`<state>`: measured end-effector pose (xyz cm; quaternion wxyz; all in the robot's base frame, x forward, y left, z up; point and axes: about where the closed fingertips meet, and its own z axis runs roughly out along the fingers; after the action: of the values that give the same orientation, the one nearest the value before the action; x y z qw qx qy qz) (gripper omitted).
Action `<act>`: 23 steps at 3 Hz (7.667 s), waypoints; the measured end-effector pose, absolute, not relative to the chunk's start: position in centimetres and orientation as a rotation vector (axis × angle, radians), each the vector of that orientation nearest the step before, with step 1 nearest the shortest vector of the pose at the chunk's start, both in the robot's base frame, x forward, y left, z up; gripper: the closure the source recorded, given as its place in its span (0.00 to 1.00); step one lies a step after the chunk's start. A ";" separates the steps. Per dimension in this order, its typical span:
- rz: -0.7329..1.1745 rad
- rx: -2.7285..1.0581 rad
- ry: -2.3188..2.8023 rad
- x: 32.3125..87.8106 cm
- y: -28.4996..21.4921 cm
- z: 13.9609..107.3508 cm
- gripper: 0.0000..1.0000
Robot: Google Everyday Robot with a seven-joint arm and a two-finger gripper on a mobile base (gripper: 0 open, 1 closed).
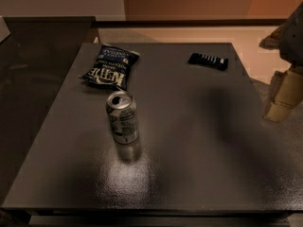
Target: Move rxbar blueberry near 7up can
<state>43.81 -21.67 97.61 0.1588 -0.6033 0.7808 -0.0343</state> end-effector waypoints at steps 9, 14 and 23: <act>0.291 -1.180 2.144 70.2 -24.6 86.3 0.00; 0.509 -1.071 2.066 74.1 -24.0 82.4 0.18; 0.828 -1.388 1.772 54.6 -12.0 89.4 1.00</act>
Offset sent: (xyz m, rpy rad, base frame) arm 0.0481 0.0043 -0.0247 0.0511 -0.0088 0.0617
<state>54.57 -12.03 89.42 0.3630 -0.5393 0.6885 0.3215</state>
